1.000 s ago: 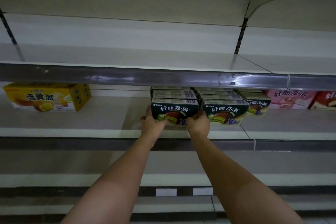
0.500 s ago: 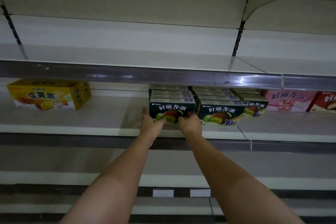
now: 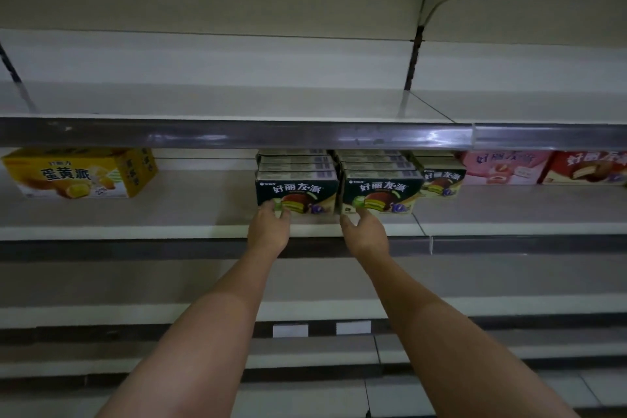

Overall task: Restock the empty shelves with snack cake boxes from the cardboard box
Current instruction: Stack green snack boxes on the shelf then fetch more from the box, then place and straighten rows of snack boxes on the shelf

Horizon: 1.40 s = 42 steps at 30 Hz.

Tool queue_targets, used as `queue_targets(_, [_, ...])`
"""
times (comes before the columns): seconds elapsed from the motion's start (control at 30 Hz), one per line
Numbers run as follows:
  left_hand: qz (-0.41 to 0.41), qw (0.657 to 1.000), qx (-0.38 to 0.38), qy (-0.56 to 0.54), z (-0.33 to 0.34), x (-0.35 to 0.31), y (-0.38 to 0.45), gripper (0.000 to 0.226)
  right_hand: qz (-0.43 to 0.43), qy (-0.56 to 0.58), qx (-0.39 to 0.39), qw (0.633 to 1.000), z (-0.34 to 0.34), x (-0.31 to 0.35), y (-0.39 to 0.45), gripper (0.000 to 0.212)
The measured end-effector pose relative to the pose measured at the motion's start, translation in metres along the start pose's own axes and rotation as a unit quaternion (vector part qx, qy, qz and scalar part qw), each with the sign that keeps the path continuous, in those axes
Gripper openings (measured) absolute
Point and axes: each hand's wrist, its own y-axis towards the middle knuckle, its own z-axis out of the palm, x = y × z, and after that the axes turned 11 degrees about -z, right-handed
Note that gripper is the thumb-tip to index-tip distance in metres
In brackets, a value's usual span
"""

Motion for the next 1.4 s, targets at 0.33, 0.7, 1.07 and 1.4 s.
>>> queue_targets(0.33, [0.109,0.992,0.021,0.056,0.065,-0.021,-0.071,0.034,0.062,-0.039,-0.089,0.993,-0.083,-0.075,-0.068,0.054])
queue_targets(0.7, [0.178,0.941,0.252,0.140,0.132,0.013,-0.143,0.037,0.244,-0.016,-0.188,0.951,-0.101,-0.130,-0.198,0.060])
queue_targets(1.07, [0.262,0.841,0.433,0.190,0.198,0.044,-0.295,0.038,0.407,-0.024,-0.324,0.854,-0.144,-0.183,-0.376,0.058])
queue_targets(1.4, [0.336,0.750,0.533,0.202,0.257,0.038,-0.467,0.043,0.504,-0.032,-0.432,0.747,-0.225,-0.229,-0.538,0.054])
